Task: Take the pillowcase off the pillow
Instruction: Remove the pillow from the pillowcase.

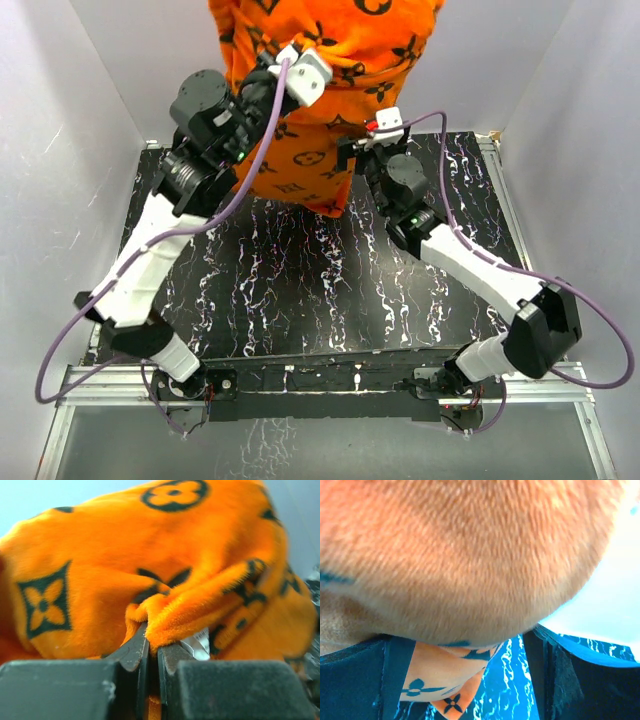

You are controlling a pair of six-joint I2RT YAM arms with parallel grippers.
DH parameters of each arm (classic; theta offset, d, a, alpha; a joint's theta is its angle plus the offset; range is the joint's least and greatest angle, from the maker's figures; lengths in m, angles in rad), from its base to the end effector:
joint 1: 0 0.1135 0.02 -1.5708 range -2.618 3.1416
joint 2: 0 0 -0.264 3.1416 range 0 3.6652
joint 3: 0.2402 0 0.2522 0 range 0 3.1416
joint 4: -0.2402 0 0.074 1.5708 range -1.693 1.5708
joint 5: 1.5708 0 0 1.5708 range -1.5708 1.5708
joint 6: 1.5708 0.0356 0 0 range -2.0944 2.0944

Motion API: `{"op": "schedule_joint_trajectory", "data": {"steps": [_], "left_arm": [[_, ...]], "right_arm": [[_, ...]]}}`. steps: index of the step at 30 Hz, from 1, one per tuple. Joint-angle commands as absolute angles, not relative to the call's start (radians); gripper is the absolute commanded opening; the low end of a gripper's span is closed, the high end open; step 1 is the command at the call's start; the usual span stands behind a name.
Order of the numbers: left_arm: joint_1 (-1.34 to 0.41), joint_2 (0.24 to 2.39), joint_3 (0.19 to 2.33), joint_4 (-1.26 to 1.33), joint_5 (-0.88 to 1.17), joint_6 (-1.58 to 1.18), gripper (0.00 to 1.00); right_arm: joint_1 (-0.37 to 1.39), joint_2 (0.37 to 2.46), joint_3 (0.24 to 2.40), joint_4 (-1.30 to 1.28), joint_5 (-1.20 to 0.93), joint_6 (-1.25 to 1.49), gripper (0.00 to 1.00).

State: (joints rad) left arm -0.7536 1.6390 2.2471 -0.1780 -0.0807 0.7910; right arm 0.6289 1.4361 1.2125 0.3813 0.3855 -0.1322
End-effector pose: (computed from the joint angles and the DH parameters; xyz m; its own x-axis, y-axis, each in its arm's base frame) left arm 0.2238 -0.2061 0.6117 0.6608 0.3519 -0.6630 0.2258 0.7492 0.6227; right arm 0.2847 0.1906 0.3961 0.1582 -0.0360 -0.9868 -0.2259 0.9715 -0.0716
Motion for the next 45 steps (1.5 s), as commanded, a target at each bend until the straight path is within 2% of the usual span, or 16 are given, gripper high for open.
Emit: {"op": "schedule_joint_trajectory", "data": {"steps": [1,5,8,12,17,25,30,34,39,45], "left_arm": [[-0.795,1.397,2.033,-0.187,-0.022,0.69,0.0],[-0.793,1.216,1.733,-0.281,0.019,0.614,0.0],[-0.795,1.176,1.646,-0.346,0.063,0.56,0.0],[-0.795,1.208,1.703,-0.37,0.105,0.537,0.0],[-0.794,1.266,1.812,-0.393,0.123,0.537,0.0],[-0.795,1.28,1.841,-0.457,0.143,0.482,0.0],[-0.795,1.299,1.886,-0.49,0.143,0.447,0.0],[-0.794,1.318,1.939,-0.509,0.13,0.43,0.0],[-0.794,1.344,1.989,-0.519,0.071,0.398,0.0],[-0.795,1.357,2.0,-0.549,0.095,0.336,0.0]], "right_arm": [[0.669,1.305,1.117,0.521,0.393,-0.186,0.89],[0.688,1.167,0.973,0.432,0.314,-0.049,0.89],[0.737,1.059,0.867,0.411,0.311,-0.004,0.9],[0.747,0.941,0.823,0.369,0.289,0.037,0.92],[0.748,0.921,0.923,0.342,0.18,0.04,0.93],[0.749,1.079,1.231,0.262,0.111,0.173,0.95],[0.748,1.184,1.348,0.188,0.108,0.274,0.95],[0.748,1.206,1.337,0.203,0.11,0.288,0.93],[0.748,1.142,1.231,0.293,0.099,0.286,0.94],[0.747,1.071,1.176,0.313,0.125,0.292,0.97]]}}
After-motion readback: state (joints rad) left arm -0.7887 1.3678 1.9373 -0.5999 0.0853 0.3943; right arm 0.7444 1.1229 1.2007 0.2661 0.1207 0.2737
